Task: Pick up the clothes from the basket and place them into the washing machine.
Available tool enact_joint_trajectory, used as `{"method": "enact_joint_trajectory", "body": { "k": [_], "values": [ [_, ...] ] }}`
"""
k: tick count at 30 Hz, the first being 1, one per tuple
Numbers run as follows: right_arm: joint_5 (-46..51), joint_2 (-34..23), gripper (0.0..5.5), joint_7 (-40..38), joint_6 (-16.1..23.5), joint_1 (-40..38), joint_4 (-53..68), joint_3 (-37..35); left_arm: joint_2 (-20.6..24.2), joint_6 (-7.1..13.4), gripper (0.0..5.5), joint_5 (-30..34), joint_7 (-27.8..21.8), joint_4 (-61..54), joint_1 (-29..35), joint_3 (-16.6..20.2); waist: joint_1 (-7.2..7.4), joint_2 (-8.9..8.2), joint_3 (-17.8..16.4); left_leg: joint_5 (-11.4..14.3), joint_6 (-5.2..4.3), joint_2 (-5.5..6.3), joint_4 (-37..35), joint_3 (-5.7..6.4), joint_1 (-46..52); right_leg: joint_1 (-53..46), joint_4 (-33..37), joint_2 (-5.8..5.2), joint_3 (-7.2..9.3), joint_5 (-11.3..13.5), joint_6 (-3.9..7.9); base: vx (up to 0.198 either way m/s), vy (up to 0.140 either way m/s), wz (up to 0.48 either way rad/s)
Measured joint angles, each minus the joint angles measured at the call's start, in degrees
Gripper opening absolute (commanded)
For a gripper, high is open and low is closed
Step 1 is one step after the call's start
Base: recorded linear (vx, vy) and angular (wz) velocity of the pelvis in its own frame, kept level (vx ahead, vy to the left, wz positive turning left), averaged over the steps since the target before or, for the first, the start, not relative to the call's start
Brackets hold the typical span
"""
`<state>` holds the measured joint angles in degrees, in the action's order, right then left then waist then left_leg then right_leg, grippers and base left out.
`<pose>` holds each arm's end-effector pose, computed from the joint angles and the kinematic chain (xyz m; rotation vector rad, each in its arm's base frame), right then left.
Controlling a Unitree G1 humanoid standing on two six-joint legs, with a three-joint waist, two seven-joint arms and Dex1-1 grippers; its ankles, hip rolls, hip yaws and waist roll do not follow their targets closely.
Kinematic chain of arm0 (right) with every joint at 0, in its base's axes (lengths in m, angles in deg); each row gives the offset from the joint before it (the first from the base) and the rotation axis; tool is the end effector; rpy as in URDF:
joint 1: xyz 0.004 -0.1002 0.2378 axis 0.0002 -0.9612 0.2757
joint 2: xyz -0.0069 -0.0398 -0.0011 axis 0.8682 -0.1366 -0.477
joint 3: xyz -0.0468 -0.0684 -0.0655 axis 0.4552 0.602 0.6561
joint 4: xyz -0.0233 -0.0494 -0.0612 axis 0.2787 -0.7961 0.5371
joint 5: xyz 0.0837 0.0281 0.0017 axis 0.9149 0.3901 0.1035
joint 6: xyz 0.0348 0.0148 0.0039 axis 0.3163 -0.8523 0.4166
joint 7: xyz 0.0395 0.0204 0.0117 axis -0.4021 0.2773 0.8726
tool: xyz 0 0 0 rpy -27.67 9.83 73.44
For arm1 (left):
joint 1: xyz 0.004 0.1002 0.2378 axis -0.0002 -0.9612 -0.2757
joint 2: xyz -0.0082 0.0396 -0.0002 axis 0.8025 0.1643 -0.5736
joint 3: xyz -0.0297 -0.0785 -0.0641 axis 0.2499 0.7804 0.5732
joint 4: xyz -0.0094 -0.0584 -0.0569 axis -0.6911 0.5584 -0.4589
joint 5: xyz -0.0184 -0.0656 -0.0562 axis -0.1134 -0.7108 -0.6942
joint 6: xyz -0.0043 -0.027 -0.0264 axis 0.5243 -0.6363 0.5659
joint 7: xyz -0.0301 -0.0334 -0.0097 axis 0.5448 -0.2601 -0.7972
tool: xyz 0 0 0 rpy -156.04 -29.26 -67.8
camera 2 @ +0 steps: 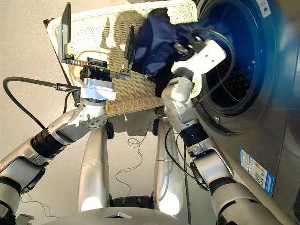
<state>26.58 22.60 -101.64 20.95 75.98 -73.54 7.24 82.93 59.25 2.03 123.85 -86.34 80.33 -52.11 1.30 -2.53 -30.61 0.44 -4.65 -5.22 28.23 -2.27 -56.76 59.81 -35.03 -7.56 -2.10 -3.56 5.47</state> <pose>0.3124 -0.1434 0.1817 0.5499 -0.5832 -0.5822 0.2437 0.0927 0.1836 0.3971 -1.2633 -0.0491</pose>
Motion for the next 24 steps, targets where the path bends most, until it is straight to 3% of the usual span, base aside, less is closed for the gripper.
{"method": "enact_joint_trajectory", "body": {
  "k": [5, 12, 24],
  "values": [
    [-4.52, -3.69, 0.00, -5.66, -0.72, 2.14, -7.45, -3.78, -0.20, 0.96, 5.50, -1.24, 0.47, -0.01, 0.15, 0.02, -0.11, 0.15, -0.01, -0.09, 0.10, 0.23, 0.35, 0.53, -1.27, 0.83, -0.09, -0.19, 0.48, 0.00, 0.04, 0.000, 0.000, 0.000],
    [-4.98, -12.42, 0.00, -6.55, -4.29, 9.67, -21.32, -4.19, 0.63, 1.81, 5.50, -3.61, 0.38, -0.06, 1.18, -0.07, -0.93, 0.20, -0.04, -0.12, 0.15, 0.39, 1.47, 0.79, -2.73, 2.24, -1.30, -0.41, 0.53, -0.07, 0.12, 0.000, 0.000, 0.000],
    [-4.84, -27.84, 0.00, 1.54, -11.69, 15.60, -33.63, 2.26, 4.07, 1.80, 5.50, -6.38, -3.16, -2.67, 2.19, -0.33, -1.39, 0.66, -0.06, 1.26, 0.42, 1.67, 8.61, 2.14, -10.10, 8.81, -8.37, -1.28, 0.34, -2.20, 0.13, -0.001, -0.010, 0.017]
  ]
}}
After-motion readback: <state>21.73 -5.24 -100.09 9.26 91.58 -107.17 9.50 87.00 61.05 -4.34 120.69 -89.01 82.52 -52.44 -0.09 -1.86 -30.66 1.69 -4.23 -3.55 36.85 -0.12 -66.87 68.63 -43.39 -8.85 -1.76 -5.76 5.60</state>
